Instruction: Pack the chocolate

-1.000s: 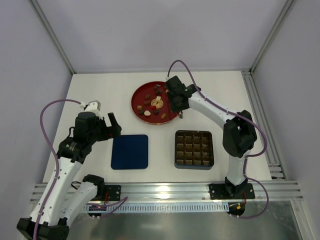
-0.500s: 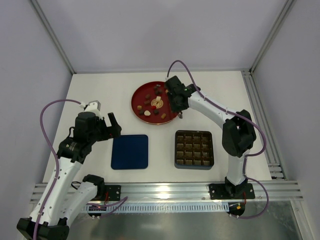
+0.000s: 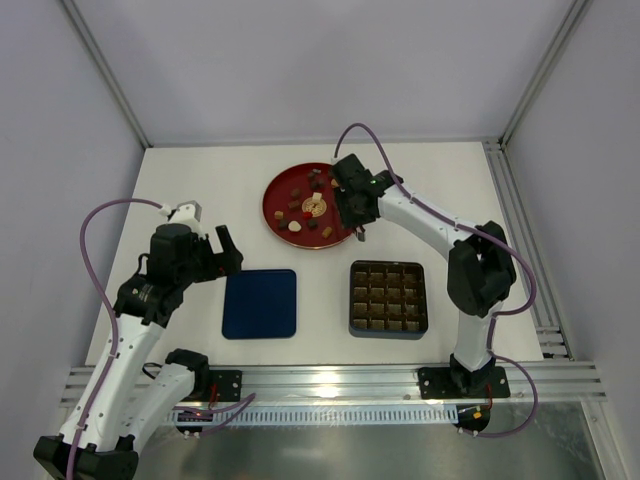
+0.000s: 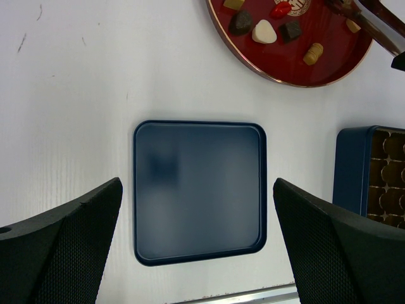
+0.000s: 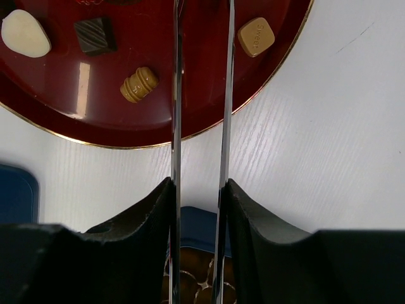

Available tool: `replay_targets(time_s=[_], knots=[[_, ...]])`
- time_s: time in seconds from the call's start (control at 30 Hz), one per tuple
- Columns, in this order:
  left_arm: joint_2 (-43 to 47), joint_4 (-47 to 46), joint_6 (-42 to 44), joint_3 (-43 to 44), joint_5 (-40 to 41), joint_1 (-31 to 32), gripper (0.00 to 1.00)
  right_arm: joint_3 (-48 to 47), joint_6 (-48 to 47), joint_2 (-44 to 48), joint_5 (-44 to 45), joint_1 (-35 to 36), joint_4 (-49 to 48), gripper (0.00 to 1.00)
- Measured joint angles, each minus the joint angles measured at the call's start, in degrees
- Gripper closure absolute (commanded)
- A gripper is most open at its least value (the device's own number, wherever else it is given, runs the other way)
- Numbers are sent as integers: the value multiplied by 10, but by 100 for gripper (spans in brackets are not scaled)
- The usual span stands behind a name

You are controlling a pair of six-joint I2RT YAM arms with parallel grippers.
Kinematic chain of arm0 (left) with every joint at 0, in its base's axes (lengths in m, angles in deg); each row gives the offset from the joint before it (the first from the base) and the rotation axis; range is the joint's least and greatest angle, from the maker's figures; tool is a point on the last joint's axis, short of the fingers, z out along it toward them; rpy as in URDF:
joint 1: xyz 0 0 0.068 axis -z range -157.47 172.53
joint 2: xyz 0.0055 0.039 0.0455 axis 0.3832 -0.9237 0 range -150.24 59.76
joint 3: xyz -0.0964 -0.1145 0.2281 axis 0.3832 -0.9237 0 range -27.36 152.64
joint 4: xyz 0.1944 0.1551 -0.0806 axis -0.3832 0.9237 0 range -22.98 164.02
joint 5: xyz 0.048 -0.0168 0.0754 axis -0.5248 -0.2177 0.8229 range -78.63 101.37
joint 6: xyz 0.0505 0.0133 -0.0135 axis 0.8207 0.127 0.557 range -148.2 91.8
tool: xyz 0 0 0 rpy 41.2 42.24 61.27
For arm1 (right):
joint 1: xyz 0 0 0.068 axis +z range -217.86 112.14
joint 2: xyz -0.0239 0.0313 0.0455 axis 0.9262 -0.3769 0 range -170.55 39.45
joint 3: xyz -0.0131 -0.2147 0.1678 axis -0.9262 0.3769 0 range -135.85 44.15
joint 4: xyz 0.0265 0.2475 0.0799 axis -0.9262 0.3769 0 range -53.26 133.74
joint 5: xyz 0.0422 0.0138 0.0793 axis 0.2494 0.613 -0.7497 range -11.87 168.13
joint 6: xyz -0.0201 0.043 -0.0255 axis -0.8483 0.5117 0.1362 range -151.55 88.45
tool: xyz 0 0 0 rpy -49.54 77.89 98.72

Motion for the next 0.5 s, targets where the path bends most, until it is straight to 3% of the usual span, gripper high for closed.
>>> replay_targets(time_s=[0.5], knots=[[0, 0, 0, 0, 0, 0, 0, -4, 0, 1, -1, 0, 0, 57]])
